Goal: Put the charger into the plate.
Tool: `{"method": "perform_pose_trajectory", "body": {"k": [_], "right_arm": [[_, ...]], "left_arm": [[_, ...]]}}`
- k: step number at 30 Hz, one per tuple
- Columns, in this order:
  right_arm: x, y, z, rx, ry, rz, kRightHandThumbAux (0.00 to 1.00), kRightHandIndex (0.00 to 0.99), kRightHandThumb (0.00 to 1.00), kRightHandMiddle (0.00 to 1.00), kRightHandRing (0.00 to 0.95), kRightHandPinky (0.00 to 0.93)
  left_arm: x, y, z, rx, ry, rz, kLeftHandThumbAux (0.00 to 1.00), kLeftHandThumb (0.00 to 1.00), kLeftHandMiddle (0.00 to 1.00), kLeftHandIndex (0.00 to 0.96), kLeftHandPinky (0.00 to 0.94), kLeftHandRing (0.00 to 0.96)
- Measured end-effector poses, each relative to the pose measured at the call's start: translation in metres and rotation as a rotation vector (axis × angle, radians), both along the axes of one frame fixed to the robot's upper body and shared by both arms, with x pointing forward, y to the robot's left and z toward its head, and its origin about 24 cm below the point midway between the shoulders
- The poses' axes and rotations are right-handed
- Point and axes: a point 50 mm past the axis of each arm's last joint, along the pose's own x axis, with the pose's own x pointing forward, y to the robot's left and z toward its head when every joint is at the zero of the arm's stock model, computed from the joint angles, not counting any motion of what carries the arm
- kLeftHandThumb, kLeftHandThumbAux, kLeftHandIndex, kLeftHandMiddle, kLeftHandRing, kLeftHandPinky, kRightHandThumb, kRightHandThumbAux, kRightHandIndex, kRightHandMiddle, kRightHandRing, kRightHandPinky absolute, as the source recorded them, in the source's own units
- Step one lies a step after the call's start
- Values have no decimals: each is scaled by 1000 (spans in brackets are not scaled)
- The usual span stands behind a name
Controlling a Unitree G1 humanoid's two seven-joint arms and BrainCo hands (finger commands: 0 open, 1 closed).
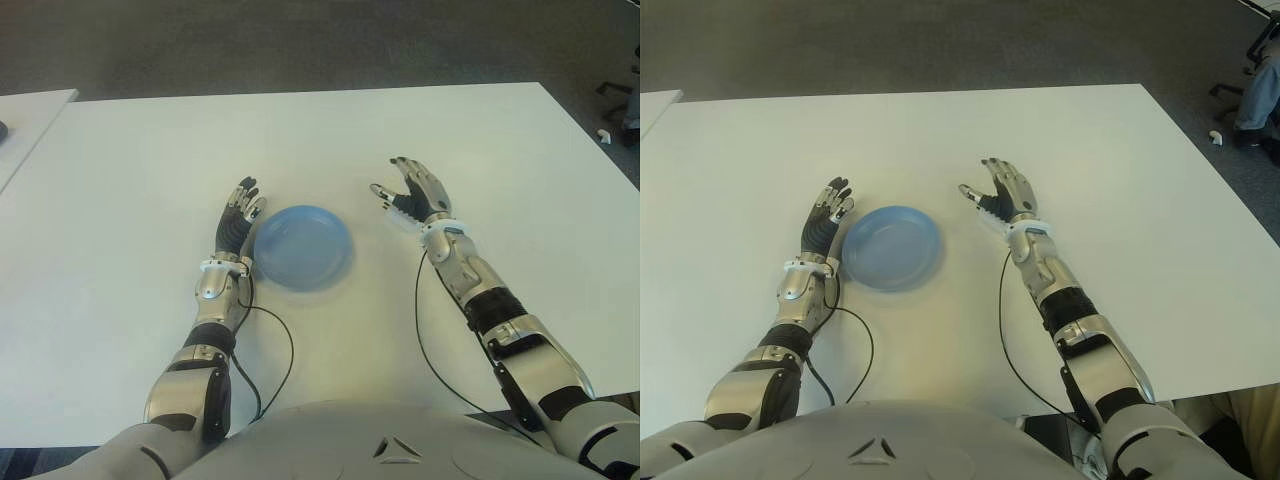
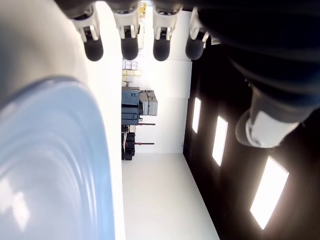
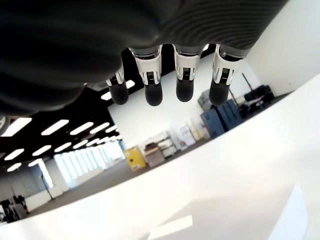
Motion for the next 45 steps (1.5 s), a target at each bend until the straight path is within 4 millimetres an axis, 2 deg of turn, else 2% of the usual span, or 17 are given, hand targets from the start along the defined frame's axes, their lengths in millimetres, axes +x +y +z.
{"method": "perform_pose_trajectory", "body": {"k": [11,25,45], "right_arm": [[-2,-2,-23,-100,134,-2,154,0,281,0,0,0],[6,-11,-31,-196,154,-29,140,0,344,0,0,0],[8,-20,-33,-260,130,-33,142,0,362,0,0,0]], "left_arm": [[-2,-2,0,0,-6,-4,540,43,10,0,0,0],[-2,-1,0,-10,-3,-6,539,47,16,0,0,0],[-3,-1,1,-11,-4,-19,525,56,16,0,0,0]]}}
